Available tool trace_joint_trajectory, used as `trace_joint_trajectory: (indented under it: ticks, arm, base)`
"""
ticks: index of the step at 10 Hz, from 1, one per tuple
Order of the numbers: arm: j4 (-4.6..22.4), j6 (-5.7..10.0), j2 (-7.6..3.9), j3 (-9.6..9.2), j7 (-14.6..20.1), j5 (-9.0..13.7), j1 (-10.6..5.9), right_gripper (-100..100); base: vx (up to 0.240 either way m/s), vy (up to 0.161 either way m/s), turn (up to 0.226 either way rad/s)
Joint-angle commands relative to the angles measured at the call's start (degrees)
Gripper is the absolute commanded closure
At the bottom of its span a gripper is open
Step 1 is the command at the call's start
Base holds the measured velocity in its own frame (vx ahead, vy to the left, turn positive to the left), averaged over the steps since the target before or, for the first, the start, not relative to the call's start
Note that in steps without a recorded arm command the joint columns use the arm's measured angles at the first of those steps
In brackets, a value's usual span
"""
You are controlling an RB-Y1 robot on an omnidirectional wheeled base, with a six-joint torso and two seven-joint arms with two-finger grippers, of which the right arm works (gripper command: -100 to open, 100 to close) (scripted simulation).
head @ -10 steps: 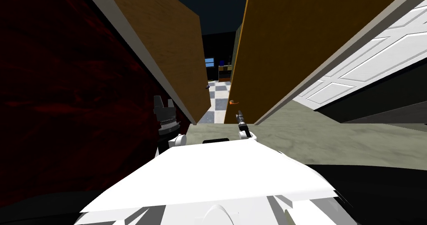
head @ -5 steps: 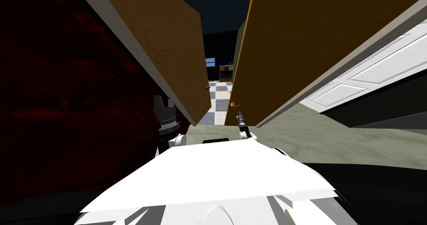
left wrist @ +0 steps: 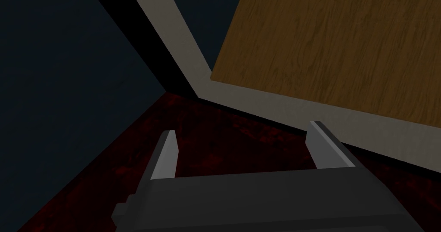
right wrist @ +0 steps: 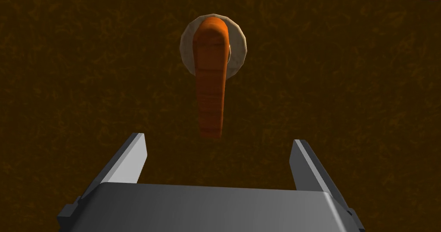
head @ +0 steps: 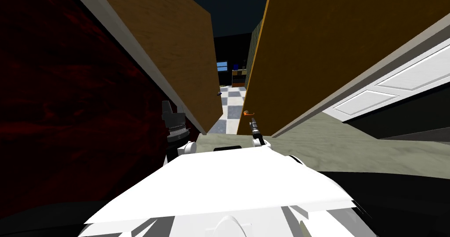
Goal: Push the door open
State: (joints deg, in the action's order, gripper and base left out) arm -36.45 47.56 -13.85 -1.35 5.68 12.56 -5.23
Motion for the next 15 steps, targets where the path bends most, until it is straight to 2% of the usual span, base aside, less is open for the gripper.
trace_joint_trajectory:
  ticks: [1,6,7,12,13,15]
  arm:
    - [0.31,0.03,0.15,0.25,-0.21,0.07,-0.19,-100]
    - [0.78,0.00,0.47,0.75,-0.62,0.21,-0.51,-100]
    - [0.78,0.00,0.47,0.75,-0.62,0.21,-0.51,100]
    - [0.78,0.00,0.47,0.75,-0.62,0.21,-0.51,100]
    - [0.94,0.05,0.77,1.77,-1.64,0.71,-1.14,100]
    - [1.16,0.15,1.20,2.53,-2.53,1.09,-1.44,100]
  base:
    - [0.217,-0.038,0.033]
    - [0.184,-0.044,0.026]
    - [-0.012,0.002,-0.005]
    - [-0.009,0.000,0.003]
    - [0.123,0.005,-0.051]
    - [0.163,-0.007,-0.032]
